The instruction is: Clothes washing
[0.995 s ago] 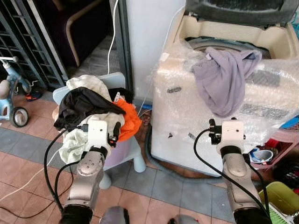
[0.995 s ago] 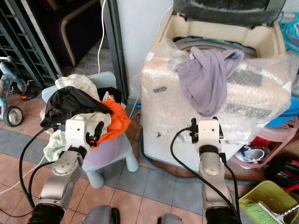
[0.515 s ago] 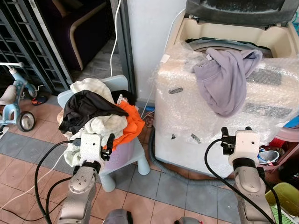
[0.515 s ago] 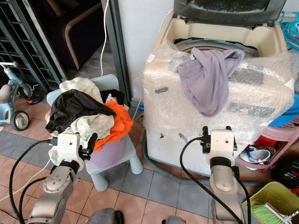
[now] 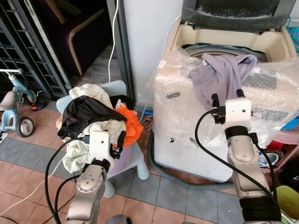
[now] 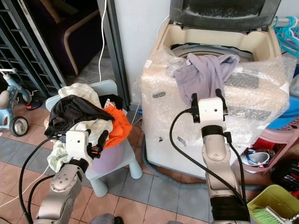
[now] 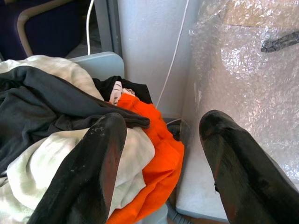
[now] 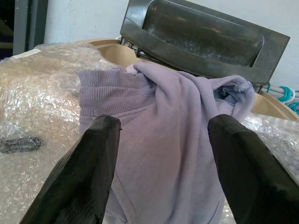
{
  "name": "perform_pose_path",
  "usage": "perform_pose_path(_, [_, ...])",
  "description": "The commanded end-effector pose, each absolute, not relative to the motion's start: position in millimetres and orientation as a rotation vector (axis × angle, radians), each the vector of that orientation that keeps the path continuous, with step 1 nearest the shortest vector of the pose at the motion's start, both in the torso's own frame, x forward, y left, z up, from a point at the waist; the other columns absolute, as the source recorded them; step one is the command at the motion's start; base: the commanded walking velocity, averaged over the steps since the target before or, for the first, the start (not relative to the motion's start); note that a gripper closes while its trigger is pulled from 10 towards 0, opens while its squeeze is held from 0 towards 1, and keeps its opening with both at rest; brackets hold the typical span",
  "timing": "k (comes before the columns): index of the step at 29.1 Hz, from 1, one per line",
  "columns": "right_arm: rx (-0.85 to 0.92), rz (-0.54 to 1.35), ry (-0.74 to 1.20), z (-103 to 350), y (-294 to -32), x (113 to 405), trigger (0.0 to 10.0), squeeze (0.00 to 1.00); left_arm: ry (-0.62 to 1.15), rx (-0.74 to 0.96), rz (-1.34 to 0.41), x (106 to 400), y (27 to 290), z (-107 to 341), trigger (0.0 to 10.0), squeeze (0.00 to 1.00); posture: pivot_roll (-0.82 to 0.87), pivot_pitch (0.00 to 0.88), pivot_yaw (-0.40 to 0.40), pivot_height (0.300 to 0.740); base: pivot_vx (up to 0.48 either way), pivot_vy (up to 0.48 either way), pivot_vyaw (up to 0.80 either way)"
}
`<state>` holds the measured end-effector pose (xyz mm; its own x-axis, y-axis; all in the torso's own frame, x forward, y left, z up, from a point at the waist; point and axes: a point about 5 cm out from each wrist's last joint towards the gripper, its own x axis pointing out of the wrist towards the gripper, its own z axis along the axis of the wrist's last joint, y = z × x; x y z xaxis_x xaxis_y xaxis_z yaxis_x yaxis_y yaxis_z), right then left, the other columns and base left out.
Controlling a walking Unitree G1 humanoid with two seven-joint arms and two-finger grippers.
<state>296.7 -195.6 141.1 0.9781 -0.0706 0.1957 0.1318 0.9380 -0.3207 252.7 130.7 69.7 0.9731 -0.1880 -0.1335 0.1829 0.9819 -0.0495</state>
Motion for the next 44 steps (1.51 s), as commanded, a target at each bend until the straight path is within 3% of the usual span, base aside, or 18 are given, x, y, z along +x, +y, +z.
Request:
perform_pose_path(1, [-0.329,-0.088,-0.189,145,-193,301,10.0,0.00,0.121,-0.030,-0.184,255,132,76,10.0,0.00,-0.05,0.008,0.039,0.740,0.319,0.000,0.00])
perform_pose_path(10, [-0.341,-0.075,-0.136,135,-191,300,10.0,0.00,0.121,-0.033,-0.171,256,129,76,10.0,0.00,-0.05,0.015,0.035,0.740,0.303,0.000,0.00])
perform_pose_path(18, [-0.407,-0.156,-0.084,127,-204,298,10.0,0.00,0.143,-0.021,-0.168,253,130,73,10.0,0.00,-0.05,0.014,0.041,0.740,0.000,0.000,0.00])
perform_pose_path(20, [-0.408,-0.163,-0.070,125,-205,297,9.4,0.00,0.146,-0.022,-0.168,253,130,73,10.0,0.00,-0.05,0.014,0.041,0.740,0.000,0.000,0.00])
perform_pose_path(21, [-0.423,-0.184,-0.041,121,-208,297,3.1,0.00,0.147,-0.022,-0.171,253,130,73,10.0,0.00,-0.05,0.014,0.041,0.740,0.000,0.000,0.00])
perform_pose_path(23, [-0.432,-0.195,-0.029,119,-210,297,3.1,0.00,0.147,-0.020,-0.173,254,129,73,10.0,0.00,-0.05,0.014,0.041,0.740,0.000,0.000,0.00])
perform_pose_path(24, [-0.434,-0.203,-0.014,117,-211,297,0.0,0.00,0.142,-0.023,-0.181,254,129,73,10.0,0.00,-0.05,0.016,0.043,0.740,0.000,0.000,0.00])
perform_pose_path(35, [-0.307,-0.114,-0.005,117,-204,304,0.0,0.00,0.149,-0.026,-0.188,253,128,73,10.0,0.00,-0.05,0.019,0.044,0.740,0.138,0.000,0.00])
perform_pose_path(36, [-0.309,-0.102,-0.004,117,-203,304,2.6,0.00,0.151,-0.025,-0.187,253,128,73,10.0,0.00,-0.05,0.019,0.044,0.740,0.000,0.000,0.00])
perform_pose_path(37, [-0.313,-0.095,-0.004,117,-202,305,2.6,0.00,0.152,-0.024,-0.186,253,128,72,10.0,0.00,-0.05,0.019,0.044,0.740,0.000,0.000,0.00])
perform_pose_path(38, [-0.302,-0.073,-0.003,116,-200,305,6.4,0.00,0.155,-0.022,-0.183,253,128,72,10.0,0.00,-0.05,0.020,0.044,0.740,0.000,0.000,0.00])
perform_pose_path(39, [-0.293,-0.060,-0.002,116,-199,305,8.2,0.00,0.156,-0.022,-0.180,253,128,72,10.0,0.00,-0.05,0.021,0.045,0.740,0.000,0.000,0.00])
perform_pose_path(40, [-0.298,-0.060,-0.001,116,-199,305,8.4,0.00,0.157,-0.022,-0.179,253,128,72,10.0,0.00,-0.05,0.021,0.045,0.740,0.000,0.000,0.00])
perform_pose_path(41, [-0.297,-0.061,0.012,114,-199,305,10.0,0.00,0.158,-0.023,-0.179,253,128,72,10.0,0.00,-0.05,0.021,0.045,0.740,0.000,0.000,0.00])
perform_pose_path(44, [-0.323,-0.054,0.069,106,-199,307,10.0,0.00,0.161,-0.022,-0.182,253,128,72,10.0,0.00,-0.05,0.026,0.051,0.740,0.000,0.000,0.00])
